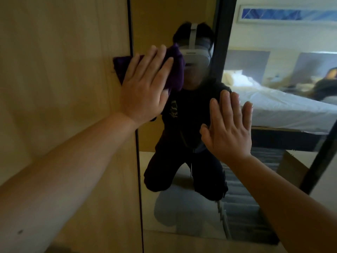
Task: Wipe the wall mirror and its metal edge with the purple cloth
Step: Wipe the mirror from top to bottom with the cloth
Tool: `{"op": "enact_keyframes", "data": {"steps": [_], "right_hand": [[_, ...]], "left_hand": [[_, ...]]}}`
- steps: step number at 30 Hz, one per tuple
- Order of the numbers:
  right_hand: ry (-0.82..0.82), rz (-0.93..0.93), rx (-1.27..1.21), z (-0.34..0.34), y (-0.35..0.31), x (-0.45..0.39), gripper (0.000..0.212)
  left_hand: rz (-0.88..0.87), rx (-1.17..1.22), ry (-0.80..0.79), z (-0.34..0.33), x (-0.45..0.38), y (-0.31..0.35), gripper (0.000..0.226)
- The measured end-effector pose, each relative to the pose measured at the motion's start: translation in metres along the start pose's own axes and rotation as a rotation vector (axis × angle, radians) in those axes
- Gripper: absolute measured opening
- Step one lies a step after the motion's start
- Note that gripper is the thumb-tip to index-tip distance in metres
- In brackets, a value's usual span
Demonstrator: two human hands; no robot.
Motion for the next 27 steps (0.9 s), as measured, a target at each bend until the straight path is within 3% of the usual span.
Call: {"op": "enact_keyframes", "data": {"steps": [8,12,16,20,24,27], "right_hand": [[0.078,-0.001,-0.020,0.007,0.000,0.000,0.071],[0.025,-0.009,-0.026,0.004,0.001,0.000,0.072],[-0.056,-0.007,-0.028,0.002,0.004,-0.002,0.070],[-0.133,0.031,-0.049,0.016,0.015,0.005,0.065],[-0.221,-0.096,-0.014,0.026,0.066,0.018,0.072],[-0.227,-0.080,0.062,0.019,0.086,0.021,0.069]], "left_hand": [[-0.161,0.035,-0.035,-0.023,0.119,0.062,0.060],[-0.307,0.000,-0.223,-0.049,0.221,0.109,0.070],[-0.358,0.008,-0.366,-0.057,0.270,0.136,0.057],[-0.279,0.112,-0.316,-0.036,0.230,0.125,0.048],[-0.097,0.167,-0.050,0.002,0.104,0.073,0.056],[-0.109,0.067,0.073,0.013,-0.004,0.055,0.050]]}}
Point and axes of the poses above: each hand's wrist, its own x-axis away from the middle knuckle, its own z-axis out of the back of the hand, y = z × x, the point moved 10 cm from there along -x, towards the middle knuckle, and after that the axes turned 2 degrees about -z, right-handed, at the moved point
